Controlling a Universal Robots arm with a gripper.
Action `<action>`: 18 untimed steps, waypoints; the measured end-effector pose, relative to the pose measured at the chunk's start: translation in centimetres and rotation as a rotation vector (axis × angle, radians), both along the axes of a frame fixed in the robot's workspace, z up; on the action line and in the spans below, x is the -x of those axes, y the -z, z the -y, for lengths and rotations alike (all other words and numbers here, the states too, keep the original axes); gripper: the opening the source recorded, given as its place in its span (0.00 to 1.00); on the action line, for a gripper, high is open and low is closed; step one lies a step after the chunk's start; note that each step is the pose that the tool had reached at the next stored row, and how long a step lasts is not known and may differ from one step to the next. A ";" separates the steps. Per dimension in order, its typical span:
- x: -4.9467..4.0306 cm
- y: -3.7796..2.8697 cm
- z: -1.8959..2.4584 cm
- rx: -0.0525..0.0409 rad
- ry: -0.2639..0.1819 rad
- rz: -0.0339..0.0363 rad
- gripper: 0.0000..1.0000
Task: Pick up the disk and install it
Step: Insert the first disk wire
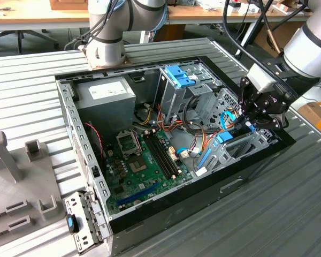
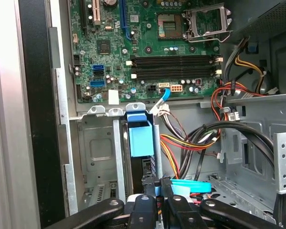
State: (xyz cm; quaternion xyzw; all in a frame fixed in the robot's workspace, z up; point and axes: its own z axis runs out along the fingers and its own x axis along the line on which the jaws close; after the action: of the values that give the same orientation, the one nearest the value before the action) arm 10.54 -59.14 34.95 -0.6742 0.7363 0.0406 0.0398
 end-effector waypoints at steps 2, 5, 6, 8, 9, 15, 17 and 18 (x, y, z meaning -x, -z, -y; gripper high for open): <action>-0.13 0.02 -0.01 0.0001 -0.003 0.0001 0.16; -0.21 0.04 0.00 0.0000 -0.010 0.0000 0.16; -0.22 0.07 0.06 -0.0010 -0.010 0.0001 0.16; -0.22 0.14 0.52 -0.0028 -0.010 0.0000 0.16; -0.22 0.16 0.59 -0.0035 -0.010 0.0000 0.16; -0.05 0.19 0.62 -0.0266 -0.010 0.0002 0.16; -0.02 0.18 0.70 -0.0458 -0.010 0.0003 0.16; -0.01 0.19 0.95 -0.0536 -0.010 0.0003 0.16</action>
State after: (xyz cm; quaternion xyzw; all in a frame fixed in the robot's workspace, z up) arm 10.55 -60.09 34.76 -0.6766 0.7316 0.0604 0.0578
